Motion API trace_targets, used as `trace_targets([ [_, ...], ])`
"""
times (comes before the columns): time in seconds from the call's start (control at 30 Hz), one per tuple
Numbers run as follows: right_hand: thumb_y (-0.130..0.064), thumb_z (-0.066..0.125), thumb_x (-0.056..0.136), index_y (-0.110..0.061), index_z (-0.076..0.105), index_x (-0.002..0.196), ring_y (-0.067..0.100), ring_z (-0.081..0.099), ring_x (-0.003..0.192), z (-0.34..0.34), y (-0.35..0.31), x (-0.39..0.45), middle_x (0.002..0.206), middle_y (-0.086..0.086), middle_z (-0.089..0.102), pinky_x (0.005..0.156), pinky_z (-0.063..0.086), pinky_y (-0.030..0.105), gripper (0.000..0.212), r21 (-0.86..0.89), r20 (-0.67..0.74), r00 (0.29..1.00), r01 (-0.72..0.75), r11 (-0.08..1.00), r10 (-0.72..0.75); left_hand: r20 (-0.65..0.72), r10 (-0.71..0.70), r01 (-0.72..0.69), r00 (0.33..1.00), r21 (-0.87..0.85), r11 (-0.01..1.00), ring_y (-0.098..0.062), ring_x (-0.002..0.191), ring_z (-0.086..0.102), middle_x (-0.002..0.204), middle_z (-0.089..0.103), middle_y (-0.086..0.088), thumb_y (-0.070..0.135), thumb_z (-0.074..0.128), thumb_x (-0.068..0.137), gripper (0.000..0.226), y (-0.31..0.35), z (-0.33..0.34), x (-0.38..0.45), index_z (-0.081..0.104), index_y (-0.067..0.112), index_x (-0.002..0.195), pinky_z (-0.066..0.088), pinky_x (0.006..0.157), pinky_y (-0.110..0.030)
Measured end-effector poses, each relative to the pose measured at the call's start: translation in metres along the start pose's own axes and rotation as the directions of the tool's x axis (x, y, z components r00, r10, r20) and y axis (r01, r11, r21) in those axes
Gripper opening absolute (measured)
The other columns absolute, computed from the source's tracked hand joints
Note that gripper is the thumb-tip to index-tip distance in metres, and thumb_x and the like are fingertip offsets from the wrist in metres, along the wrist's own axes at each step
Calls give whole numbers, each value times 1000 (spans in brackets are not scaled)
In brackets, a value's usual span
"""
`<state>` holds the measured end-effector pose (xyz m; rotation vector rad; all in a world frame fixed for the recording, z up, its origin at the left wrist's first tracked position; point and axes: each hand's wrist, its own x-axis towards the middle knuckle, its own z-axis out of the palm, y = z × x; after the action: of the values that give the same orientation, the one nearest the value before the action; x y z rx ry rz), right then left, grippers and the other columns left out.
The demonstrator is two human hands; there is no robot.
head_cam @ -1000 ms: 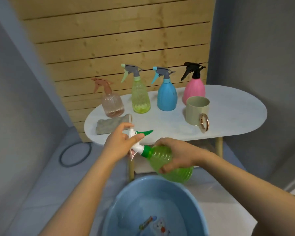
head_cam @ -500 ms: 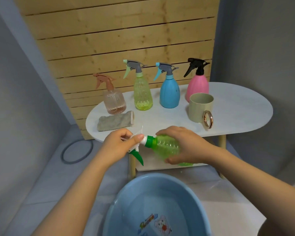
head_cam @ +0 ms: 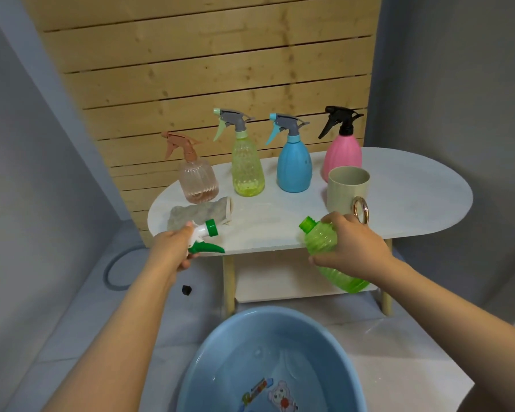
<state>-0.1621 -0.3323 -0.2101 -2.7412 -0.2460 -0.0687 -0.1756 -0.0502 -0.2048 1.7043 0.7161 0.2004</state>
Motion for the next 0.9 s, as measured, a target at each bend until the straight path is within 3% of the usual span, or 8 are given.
trace_targets([
  [0.17,-53,74,69,-22,37,133,24,50,114,1,-4,-2,129,4,45,85,44,33,80,125,60,997,-51,991,44,144,-46,59,989,-88,994,-23,71,57,85,59,-13,17,55,96,15,-11,35,10,57,3,101,50,40,-17],
  [0.3,-53,74,68,-23,38,133,23,50,114,3,-10,0,127,4,46,89,45,34,80,183,85,996,-54,982,39,270,41,-4,962,-136,991,-18,80,58,91,56,-8,14,55,95,18,-9,66,8,57,1,107,58,74,-27],
  [0.4,-51,75,68,-22,38,134,23,51,113,2,-14,2,126,5,47,91,45,35,81,251,80,996,-55,966,36,342,111,-83,933,-97,992,-19,114,54,127,56,-7,23,60,91,44,-5,76,8,51,4,130,41,106,-40],
  [0.47,-49,76,69,-21,38,135,21,50,114,1,-15,3,128,4,47,92,45,35,81,298,69,997,-51,953,32,425,141,-110,894,-95,989,-16,134,38,151,36,0,23,61,88,73,-4,82,10,23,18,150,24,116,-39],
  [0.53,-46,76,70,-20,37,135,19,49,113,2,-16,4,128,3,47,91,44,32,80,358,51,998,-43,933,26,447,178,-181,877,-38,983,-15,142,25,156,23,4,19,56,93,78,-2,86,6,6,27,152,17,116,-32],
  [0.67,-42,75,74,-20,39,135,14,49,103,-1,-15,6,120,-2,50,85,42,27,73,526,48,996,-89,846,76,451,355,-462,819,153,874,-11,144,15,157,14,8,16,55,94,71,2,88,-5,14,27,151,15,113,-27],
  [0.83,-29,75,78,-24,47,125,4,62,92,-3,-8,11,109,-8,62,73,50,17,55,851,170,984,-169,498,43,727,355,-547,588,34,836,-3,138,26,150,27,14,26,73,79,83,8,87,-29,26,30,147,26,112,-26],
  [0.9,-24,73,79,-21,49,127,10,65,97,1,-5,14,113,-2,65,83,52,24,54,910,203,978,-174,376,-39,764,333,-498,553,-18,867,-3,129,44,144,43,11,31,75,69,93,6,94,-39,25,27,148,40,103,-23],
])
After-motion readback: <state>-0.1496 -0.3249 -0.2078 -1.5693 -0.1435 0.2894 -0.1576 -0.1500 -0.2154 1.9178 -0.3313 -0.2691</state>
